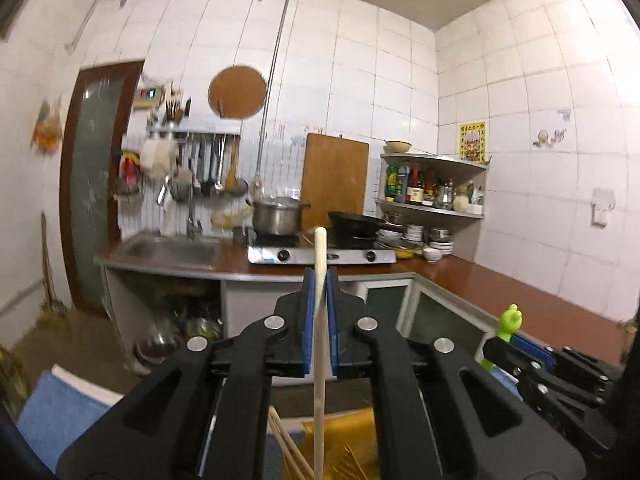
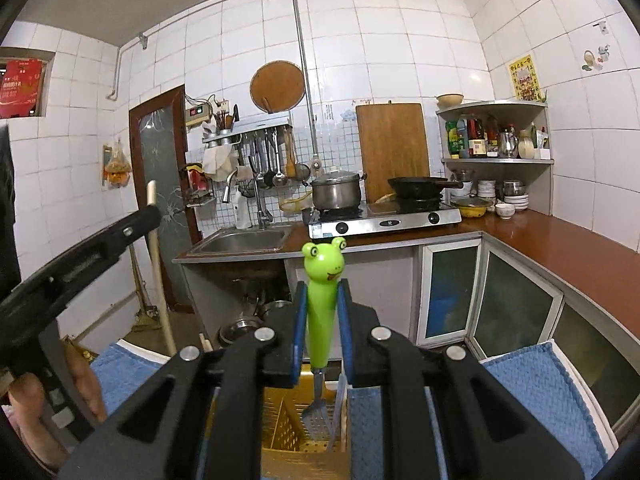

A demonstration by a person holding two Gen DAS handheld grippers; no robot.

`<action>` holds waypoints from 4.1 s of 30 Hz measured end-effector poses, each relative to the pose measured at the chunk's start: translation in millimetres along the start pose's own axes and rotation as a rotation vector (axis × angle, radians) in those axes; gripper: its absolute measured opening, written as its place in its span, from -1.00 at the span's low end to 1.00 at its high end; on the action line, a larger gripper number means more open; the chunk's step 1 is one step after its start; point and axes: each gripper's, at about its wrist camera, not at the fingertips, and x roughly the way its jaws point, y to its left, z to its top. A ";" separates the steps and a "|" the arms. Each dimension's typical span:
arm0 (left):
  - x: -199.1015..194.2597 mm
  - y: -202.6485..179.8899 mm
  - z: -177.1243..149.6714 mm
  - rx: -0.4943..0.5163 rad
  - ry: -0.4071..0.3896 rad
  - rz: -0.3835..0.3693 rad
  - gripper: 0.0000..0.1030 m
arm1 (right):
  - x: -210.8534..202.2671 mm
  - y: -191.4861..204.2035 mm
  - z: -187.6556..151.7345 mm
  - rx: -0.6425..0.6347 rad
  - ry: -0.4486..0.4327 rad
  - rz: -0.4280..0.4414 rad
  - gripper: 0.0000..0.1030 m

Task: Organize utensils
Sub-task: 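Lift both held utensils upright and lower them into the yellow holder, then open both grippers to release the utensils and pull back, then lower the left gripper onto a chopstick while the right gripper grasps another chopstick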

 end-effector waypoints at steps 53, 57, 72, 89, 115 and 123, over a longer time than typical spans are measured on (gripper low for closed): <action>-50.0 61.2 -228.9 -0.039 0.763 0.176 0.90 | -9.7 -31.5 -208.6 0.016 0.504 -0.137 0.17; -44.1 58.2 -241.8 -0.026 0.793 0.176 0.89 | -0.9 -31.6 -216.8 0.021 0.530 -0.142 0.17; -32.1 52.3 -256.6 -0.053 0.855 0.128 -0.15 | 14.3 -24.5 -225.5 -0.020 0.640 -0.100 -0.63; -19.2 43.0 -259.0 0.019 0.884 0.130 -0.39 | 27.7 -30.3 -216.1 -0.034 0.725 -0.041 -0.82; -19.2 51.7 -253.0 -0.058 0.927 0.057 -1.00 | 35.5 -31.8 -212.6 -0.015 0.758 -0.042 -0.83; -23.9 50.7 -236.3 -0.030 0.900 0.068 -0.81 | 36.0 -34.8 -212.7 -0.010 0.756 -0.042 -0.83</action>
